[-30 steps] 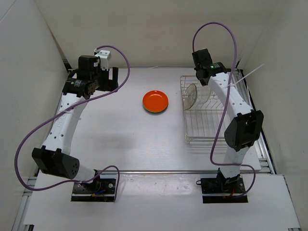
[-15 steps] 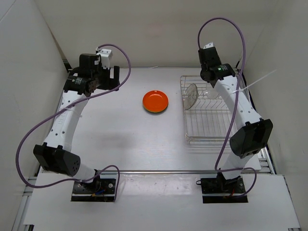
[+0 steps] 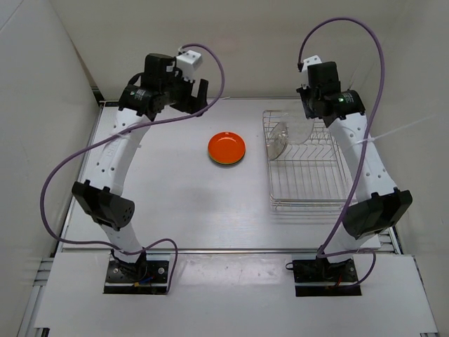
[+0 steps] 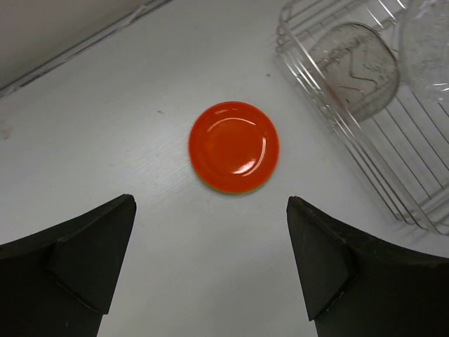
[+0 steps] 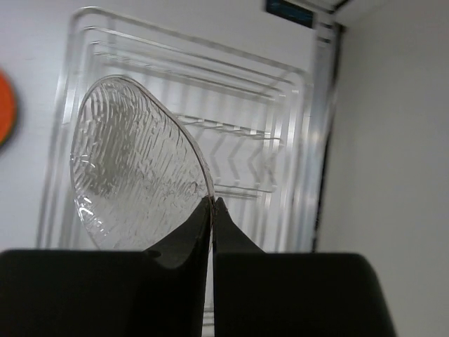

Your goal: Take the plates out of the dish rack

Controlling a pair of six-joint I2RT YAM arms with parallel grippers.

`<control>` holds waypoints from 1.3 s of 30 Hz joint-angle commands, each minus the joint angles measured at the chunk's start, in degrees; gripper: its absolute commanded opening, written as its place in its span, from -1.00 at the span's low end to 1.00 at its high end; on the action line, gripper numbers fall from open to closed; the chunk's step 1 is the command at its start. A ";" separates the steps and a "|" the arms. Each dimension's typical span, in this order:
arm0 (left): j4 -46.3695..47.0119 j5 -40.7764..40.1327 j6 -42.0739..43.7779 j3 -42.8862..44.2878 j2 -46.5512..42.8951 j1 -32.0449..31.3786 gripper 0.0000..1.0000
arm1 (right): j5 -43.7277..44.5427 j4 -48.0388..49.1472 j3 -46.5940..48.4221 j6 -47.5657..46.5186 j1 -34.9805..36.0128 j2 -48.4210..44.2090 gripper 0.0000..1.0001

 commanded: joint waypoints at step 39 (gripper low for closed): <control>12.50 16.55 -7.39 -2.52 6.58 -12.92 -0.79 | -48.97 -4.85 3.00 4.15 -1.48 -4.28 -0.99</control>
